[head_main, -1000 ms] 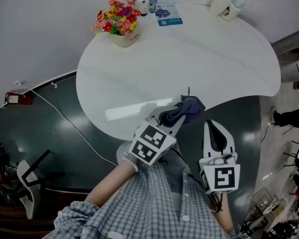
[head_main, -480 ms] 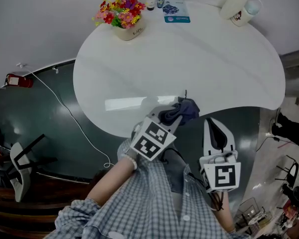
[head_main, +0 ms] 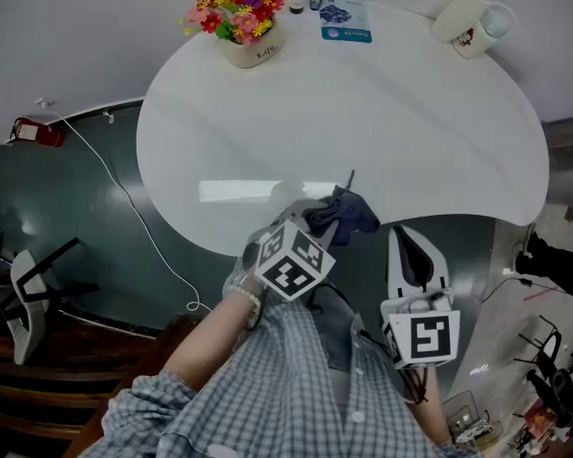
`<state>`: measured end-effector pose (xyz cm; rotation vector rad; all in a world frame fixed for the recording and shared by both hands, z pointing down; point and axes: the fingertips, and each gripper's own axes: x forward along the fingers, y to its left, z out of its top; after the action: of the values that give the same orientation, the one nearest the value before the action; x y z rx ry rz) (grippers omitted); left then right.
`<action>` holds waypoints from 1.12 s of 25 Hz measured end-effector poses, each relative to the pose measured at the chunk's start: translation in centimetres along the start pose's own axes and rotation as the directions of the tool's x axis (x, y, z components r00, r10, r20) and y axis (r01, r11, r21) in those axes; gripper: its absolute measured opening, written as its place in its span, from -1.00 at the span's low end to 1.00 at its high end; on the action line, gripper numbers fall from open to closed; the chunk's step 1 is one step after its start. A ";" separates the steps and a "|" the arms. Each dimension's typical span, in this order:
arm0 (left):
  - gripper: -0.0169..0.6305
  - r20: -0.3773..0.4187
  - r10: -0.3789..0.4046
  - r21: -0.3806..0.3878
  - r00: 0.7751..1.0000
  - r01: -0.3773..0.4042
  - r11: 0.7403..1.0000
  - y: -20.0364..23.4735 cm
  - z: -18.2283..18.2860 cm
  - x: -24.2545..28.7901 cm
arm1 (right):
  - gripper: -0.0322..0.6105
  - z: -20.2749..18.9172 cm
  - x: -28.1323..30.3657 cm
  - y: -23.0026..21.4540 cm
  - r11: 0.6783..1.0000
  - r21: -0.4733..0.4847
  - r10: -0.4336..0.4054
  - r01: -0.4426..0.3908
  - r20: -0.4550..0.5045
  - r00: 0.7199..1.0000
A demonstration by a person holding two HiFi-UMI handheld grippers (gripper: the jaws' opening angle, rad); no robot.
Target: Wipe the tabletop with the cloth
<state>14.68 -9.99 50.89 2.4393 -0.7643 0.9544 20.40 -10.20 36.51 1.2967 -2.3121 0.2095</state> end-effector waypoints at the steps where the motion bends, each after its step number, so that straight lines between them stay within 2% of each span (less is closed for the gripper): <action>1: -0.77 0.001 0.005 0.005 1.000 -0.005 1.000 0.1 0.0 0.0 | -0.87 0.0 0.1 0.0 1.000 -0.003 0.007 -0.007 0.001 1.000; 3: -0.77 0.007 0.015 -0.004 1.000 -0.015 1.000 0.3 -0.2 -0.1 | -0.87 0.1 0.2 0.1 1.000 -0.009 0.022 -0.022 0.004 1.000; 8: -0.77 0.027 0.028 -0.084 0.999 -0.026 0.996 0.5 -1.2 -0.8 | -0.87 0.2 0.6 0.7 0.998 -0.023 0.056 -0.055 0.008 0.998; 15: -0.76 0.024 0.048 -0.139 0.999 -0.044 0.989 1.5 -3.3 -2.9 | -0.87 1.1 1.5 2.7 0.993 -0.045 0.111 -0.110 0.020 0.994; 28: -0.76 0.026 0.153 -0.282 0.988 -0.140 0.949 6.0 -7.9 -8.3 | -0.87 3.2 3.7 6.2 0.983 -0.077 0.173 -0.170 0.031 0.985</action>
<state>2.03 -7.40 51.44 2.1898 -1.0347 0.7817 12.55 -10.76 36.08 1.0753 -2.4408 0.1557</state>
